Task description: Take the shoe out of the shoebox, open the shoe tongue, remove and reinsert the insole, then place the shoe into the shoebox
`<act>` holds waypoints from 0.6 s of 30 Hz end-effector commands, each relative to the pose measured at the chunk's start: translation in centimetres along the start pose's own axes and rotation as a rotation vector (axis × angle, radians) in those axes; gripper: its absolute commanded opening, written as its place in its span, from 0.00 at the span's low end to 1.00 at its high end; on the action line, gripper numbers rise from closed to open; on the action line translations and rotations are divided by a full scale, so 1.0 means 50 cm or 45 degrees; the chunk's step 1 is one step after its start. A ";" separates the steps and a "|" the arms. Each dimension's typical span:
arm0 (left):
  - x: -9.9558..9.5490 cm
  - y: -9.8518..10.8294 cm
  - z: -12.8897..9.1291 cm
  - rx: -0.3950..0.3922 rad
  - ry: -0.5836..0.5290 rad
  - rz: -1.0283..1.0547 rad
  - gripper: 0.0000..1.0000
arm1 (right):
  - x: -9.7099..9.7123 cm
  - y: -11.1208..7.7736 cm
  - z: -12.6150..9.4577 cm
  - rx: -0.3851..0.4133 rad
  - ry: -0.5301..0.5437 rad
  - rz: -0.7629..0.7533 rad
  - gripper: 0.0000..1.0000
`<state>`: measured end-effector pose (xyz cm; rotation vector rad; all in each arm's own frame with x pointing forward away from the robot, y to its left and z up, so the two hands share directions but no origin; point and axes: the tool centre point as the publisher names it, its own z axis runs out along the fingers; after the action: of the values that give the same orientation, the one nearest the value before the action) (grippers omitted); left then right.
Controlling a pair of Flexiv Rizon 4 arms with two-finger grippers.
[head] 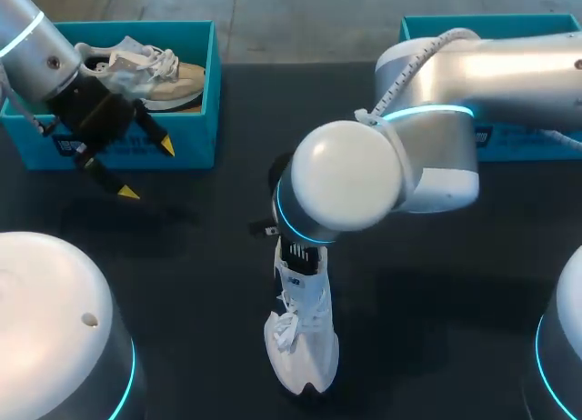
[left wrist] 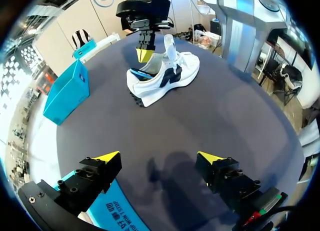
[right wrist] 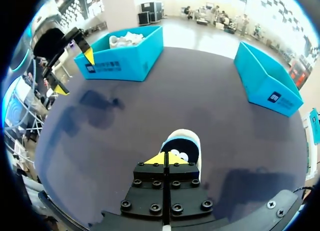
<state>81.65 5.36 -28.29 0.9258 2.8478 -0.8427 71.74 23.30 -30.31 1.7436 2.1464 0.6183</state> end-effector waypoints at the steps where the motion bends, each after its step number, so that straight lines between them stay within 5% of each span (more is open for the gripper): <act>1: -0.001 0.001 0.000 -0.002 0.004 -0.001 1.00 | 0.014 -0.025 0.006 -0.069 -0.183 0.086 0.00; 18: -0.001 0.001 0.000 -0.002 0.004 -0.001 1.00 | 0.033 -0.027 0.025 -0.130 -0.136 0.095 0.00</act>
<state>81.73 5.33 -28.36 0.9264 2.8484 -0.8431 71.66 23.78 -31.26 1.6997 2.1618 0.6239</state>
